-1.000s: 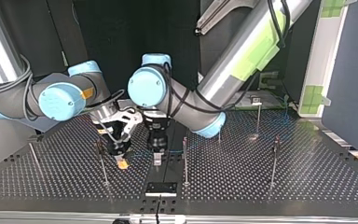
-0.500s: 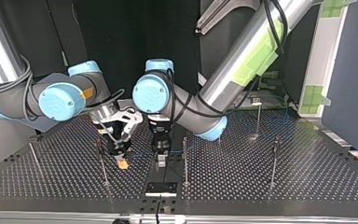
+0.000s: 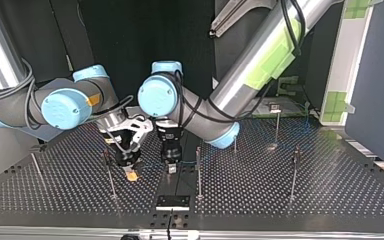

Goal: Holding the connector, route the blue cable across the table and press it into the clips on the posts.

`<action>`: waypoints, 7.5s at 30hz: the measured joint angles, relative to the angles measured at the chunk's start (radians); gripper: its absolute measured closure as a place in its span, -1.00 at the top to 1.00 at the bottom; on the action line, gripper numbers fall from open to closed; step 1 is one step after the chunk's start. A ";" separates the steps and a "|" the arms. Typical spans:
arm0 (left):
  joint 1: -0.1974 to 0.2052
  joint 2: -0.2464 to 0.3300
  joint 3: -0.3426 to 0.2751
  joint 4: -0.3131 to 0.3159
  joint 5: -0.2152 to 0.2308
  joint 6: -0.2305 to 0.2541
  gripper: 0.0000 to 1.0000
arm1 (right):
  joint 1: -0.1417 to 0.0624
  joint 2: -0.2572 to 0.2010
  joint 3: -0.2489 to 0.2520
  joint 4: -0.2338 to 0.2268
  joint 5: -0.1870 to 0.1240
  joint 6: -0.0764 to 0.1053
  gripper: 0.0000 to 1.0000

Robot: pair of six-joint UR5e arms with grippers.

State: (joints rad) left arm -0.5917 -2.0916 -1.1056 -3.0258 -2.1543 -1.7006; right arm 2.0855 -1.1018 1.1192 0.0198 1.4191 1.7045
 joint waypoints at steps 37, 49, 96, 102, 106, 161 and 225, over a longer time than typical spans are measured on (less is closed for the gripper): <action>-0.040 0.074 -0.239 0.145 -0.112 -0.067 -1.00 | 0.016 -0.006 0.146 0.010 0.001 -0.011 -1.00; -0.041 0.072 -0.340 0.246 -0.089 -0.014 -1.00 | 0.005 -0.008 0.240 0.004 0.017 -0.060 -1.00; -0.097 0.020 -0.737 0.511 0.024 0.010 -1.00 | -0.037 -0.106 0.653 -0.346 0.010 -0.062 -1.00; -0.087 0.019 -0.765 0.537 0.036 0.006 -1.00 | -0.043 -0.068 0.683 -0.375 0.015 -0.064 -1.00; -0.081 0.004 -0.744 0.547 0.063 0.001 -1.00 | -0.051 -0.038 0.685 -0.396 0.013 -0.064 -1.00; 0.040 -0.221 -0.366 0.448 0.254 -0.021 -1.00 | -0.187 0.093 0.529 -0.471 -0.119 -0.020 -1.00; -0.197 -0.143 -0.265 0.136 -0.084 0.045 1.00 | -0.258 0.110 0.473 -0.457 -0.149 -0.025 -1.00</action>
State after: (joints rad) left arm -0.7885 -2.2351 -1.3704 -2.8898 -2.2379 -1.6555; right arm 1.8273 -0.9918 1.5925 -0.4372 1.2703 1.6796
